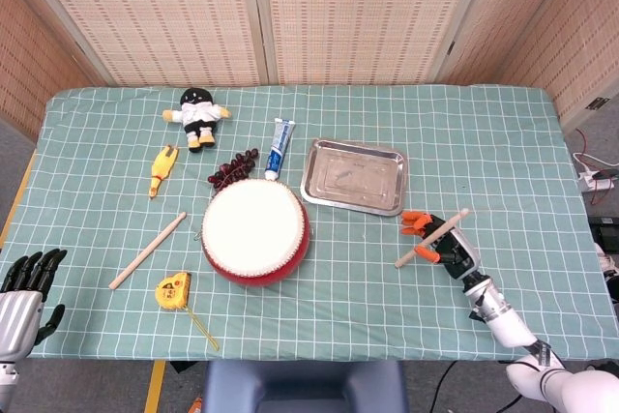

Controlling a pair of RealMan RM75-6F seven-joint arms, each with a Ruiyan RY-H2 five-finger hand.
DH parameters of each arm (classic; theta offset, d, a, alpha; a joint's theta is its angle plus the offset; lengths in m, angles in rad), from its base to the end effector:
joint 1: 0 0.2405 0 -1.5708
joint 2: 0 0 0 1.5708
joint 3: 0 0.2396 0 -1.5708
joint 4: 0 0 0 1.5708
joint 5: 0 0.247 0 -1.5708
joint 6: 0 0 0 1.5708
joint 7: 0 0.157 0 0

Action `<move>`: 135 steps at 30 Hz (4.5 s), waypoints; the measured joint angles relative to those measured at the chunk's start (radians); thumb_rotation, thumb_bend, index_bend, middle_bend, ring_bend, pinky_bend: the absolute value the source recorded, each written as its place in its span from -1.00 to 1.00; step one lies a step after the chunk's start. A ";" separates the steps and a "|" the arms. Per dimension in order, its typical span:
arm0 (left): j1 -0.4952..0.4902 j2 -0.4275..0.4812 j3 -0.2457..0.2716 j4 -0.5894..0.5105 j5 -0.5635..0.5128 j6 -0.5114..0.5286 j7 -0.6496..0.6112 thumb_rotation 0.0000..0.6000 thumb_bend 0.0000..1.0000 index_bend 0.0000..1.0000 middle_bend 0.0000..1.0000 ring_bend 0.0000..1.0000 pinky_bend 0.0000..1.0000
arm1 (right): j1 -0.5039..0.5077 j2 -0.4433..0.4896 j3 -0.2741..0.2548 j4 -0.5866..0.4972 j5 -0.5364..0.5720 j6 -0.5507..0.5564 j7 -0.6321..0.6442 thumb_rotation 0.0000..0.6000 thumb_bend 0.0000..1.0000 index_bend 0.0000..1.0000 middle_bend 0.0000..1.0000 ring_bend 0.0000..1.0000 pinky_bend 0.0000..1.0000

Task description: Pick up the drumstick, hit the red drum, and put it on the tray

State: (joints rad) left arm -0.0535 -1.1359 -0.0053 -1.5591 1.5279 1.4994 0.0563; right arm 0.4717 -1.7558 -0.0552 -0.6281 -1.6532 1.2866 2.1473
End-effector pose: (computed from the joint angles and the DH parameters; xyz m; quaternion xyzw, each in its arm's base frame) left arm -0.3256 0.1755 0.1122 -0.6185 -0.3715 -0.3484 0.5984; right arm -0.3150 -0.3178 -0.0314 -0.2230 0.7778 -0.5865 0.0352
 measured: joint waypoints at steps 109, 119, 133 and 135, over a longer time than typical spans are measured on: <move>-0.001 -0.041 0.008 0.115 0.001 -0.015 -0.118 1.00 -0.31 -0.88 -0.87 -0.93 -0.91 | 0.462 0.359 0.232 -0.932 0.525 -0.445 -2.673 1.00 -0.17 1.00 0.92 1.00 1.00; -0.005 -0.050 0.008 0.128 0.002 -0.020 -0.132 1.00 -0.31 -0.88 -0.87 -0.93 -0.91 | 0.619 0.316 0.218 -0.973 0.846 -0.433 -3.024 1.00 -0.16 1.00 0.93 1.00 1.00; 0.001 -0.056 0.010 0.144 -0.003 -0.019 -0.146 1.00 -0.31 -0.88 -0.87 -0.93 -0.91 | 0.654 0.258 0.198 -0.947 0.902 -0.364 -3.022 1.00 -0.16 1.00 0.92 1.00 1.00; 0.000 -0.056 0.011 0.143 -0.002 -0.019 -0.144 1.00 -0.31 -0.88 -0.87 -0.93 -0.90 | 0.634 0.262 0.226 -0.956 0.879 -0.356 -2.931 1.00 -0.16 1.00 0.92 1.00 1.00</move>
State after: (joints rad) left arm -0.0531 -1.1923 0.0052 -1.4161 1.5264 1.4804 -0.0879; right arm 1.1057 -1.4935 0.1711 -1.5842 -0.7746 0.9302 -0.7834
